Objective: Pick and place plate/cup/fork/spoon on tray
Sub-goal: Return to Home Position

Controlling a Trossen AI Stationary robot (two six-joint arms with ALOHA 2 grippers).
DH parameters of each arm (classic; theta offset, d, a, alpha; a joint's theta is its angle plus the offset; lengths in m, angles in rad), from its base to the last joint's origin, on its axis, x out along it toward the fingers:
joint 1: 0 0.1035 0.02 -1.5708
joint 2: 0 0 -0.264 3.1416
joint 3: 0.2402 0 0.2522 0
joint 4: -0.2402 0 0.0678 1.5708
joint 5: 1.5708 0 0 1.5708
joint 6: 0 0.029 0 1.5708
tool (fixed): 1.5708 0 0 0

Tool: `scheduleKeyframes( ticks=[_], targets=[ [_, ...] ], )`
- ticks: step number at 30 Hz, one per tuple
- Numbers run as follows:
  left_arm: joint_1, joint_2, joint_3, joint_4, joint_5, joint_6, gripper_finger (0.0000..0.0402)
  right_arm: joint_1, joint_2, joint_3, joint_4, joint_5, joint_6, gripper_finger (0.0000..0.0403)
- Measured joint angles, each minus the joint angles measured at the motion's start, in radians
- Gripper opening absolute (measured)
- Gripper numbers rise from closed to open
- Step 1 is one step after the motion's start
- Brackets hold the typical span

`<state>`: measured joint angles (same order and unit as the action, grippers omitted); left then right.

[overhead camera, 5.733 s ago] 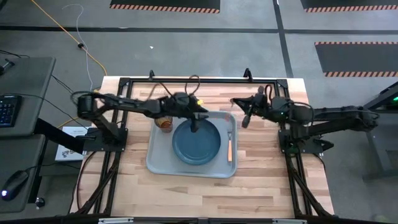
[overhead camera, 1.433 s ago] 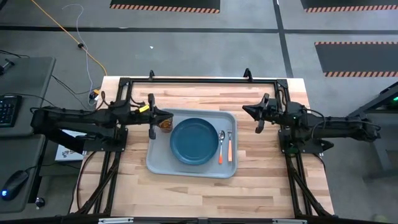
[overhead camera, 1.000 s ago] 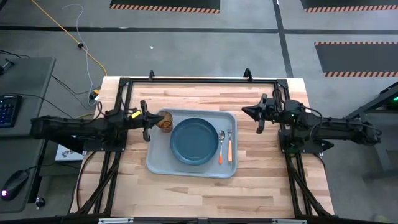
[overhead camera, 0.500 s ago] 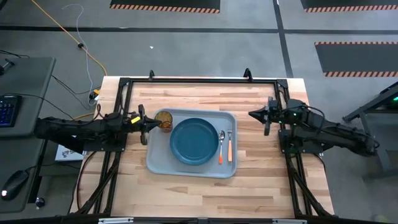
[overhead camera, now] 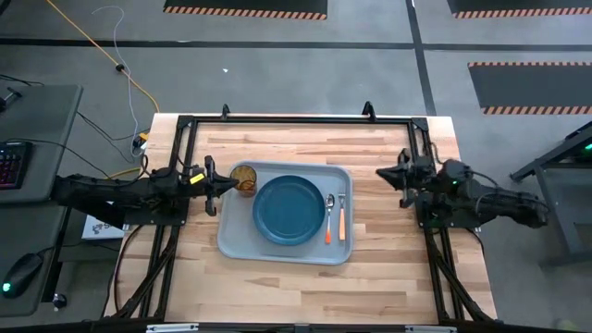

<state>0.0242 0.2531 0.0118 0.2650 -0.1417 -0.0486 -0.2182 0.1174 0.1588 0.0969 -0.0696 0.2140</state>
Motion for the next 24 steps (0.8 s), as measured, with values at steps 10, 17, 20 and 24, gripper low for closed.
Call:
scheduleKeyframes(
  ticks=[10, 17, 20, 24],
  targets=[
    [0.0, 0.0, 0.0, -0.007, 0.0, 0.0, 0.0001, 0.108, 0.02, -0.07, 0.025, 0.035, -0.043, 0.0],
    [0.0, 0.0, 0.0, -0.007, 0.0, 0.0, 0.0001, 0.174, 0.02, -0.149, 0.107, 0.066, -0.087, 0.0],
    [0.0, -0.004, 0.0, -0.014, 0.0, -0.001, 0.0001, 0.195, 0.018, -0.149, 0.099, 0.096, -0.099, 0.0],
    [0.0, -0.04, 0.0, -0.057, 0.0, -0.001, 0.0001, 0.202, 0.019, -0.149, 0.084, 0.099, -0.102, 0.0]
  ],
)
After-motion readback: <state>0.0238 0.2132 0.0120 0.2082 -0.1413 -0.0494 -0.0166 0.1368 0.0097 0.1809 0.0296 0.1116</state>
